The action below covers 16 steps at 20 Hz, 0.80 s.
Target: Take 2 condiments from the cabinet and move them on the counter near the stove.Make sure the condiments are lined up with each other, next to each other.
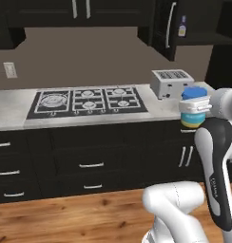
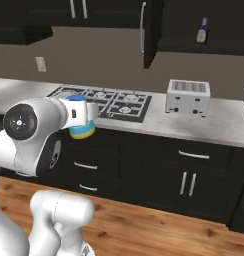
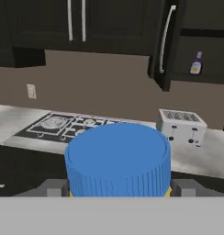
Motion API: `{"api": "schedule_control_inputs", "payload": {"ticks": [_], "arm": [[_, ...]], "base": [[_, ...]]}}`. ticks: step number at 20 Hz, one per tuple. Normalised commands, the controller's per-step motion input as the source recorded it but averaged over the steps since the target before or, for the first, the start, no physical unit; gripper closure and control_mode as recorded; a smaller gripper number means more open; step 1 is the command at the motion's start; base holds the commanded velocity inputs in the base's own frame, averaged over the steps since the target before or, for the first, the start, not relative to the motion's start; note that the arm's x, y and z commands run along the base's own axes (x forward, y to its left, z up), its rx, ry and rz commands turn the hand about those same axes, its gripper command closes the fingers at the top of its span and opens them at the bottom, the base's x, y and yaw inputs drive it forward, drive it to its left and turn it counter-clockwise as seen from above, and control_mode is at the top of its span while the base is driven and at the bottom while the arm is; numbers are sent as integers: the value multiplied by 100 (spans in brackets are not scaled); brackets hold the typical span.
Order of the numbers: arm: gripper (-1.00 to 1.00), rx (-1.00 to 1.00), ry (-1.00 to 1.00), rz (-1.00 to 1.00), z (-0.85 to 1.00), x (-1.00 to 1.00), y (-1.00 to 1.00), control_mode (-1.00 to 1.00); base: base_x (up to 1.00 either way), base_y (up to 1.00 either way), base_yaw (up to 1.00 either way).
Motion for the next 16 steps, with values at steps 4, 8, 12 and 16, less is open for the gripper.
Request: {"api": "schedule_control_inputs", "payload": {"ticks": [4,8,12,16], "arm": [[100,0,0,0,0,0,0,100],[100,0,0,0,0,0,0,100],[100,0,0,0,0,0,0,100],[100,0,0,0,0,0,0,100]], "base": [[0,100,7],[4,97,2],[39,90,0],[56,84,0]]}}
